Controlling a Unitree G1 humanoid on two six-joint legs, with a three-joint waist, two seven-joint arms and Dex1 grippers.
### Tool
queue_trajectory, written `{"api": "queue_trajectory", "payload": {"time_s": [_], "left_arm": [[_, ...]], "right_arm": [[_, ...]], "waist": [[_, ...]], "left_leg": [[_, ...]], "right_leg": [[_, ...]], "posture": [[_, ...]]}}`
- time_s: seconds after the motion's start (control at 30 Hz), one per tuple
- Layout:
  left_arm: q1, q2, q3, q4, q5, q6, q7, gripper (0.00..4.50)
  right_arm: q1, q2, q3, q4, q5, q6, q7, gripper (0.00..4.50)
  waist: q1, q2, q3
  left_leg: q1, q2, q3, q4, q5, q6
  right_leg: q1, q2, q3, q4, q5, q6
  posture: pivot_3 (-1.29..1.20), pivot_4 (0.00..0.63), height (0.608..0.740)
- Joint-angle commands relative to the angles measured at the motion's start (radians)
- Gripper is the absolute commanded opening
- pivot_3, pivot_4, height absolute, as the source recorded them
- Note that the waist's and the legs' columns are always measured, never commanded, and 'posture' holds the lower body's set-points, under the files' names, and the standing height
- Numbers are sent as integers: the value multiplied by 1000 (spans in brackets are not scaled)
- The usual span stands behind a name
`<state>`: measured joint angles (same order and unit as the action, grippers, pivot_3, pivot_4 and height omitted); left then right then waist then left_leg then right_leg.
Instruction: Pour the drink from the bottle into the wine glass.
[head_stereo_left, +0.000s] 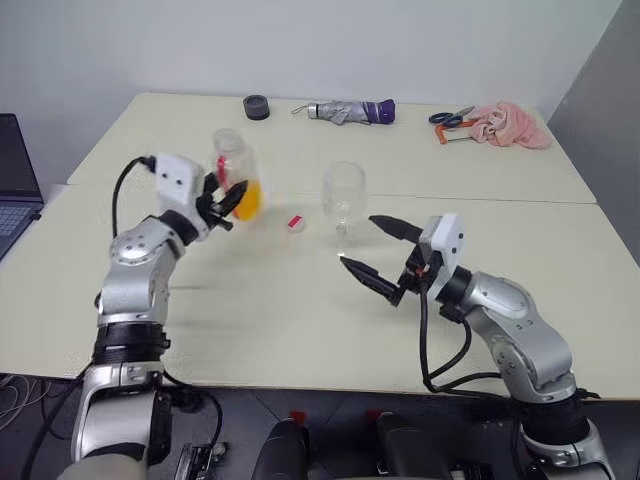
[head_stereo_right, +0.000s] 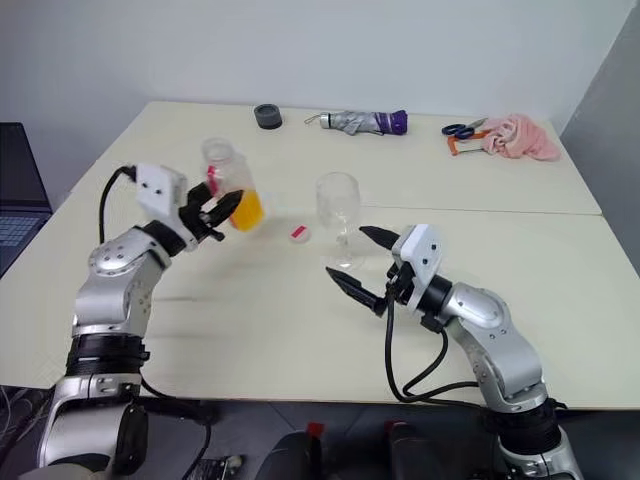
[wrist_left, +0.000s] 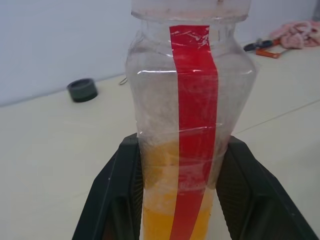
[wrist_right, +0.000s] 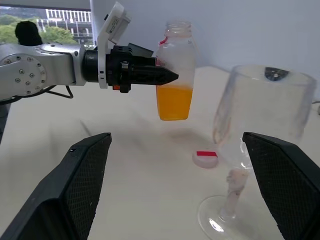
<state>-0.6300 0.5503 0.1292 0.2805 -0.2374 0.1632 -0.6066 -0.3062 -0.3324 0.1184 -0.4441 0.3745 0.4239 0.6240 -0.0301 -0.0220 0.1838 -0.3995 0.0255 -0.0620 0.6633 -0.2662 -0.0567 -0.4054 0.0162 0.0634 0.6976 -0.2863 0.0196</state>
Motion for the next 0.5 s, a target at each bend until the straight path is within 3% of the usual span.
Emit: {"api": "queue_trajectory", "payload": {"time_s": [0.03,0.27,0.5], "left_arm": [[-89,17,-46,-22,60,-81,-26,1662],[-215,41,-165,129,217,-332,-79,1662],[-338,68,-242,333,396,-634,-7,1662]], "right_arm": [[-42,34,-61,-36,38,7,-64,4500],[-58,66,-48,-35,26,-21,-94,4500],[-74,70,-25,-7,-14,-17,-128,4500]], "waist": [[0,0,0],[-4,0,0],[-2,0,0]], "left_leg": [[0,0,0,0,0,0],[1,0,2,-1,0,0],[0,-1,2,-1,0,0]], "right_leg": [[0,0,0,0,0,0],[-1,2,2,0,0,0],[-1,2,1,0,0,0]], "posture": [[0,150,740],[0,150,740],[0,150,740]]}}
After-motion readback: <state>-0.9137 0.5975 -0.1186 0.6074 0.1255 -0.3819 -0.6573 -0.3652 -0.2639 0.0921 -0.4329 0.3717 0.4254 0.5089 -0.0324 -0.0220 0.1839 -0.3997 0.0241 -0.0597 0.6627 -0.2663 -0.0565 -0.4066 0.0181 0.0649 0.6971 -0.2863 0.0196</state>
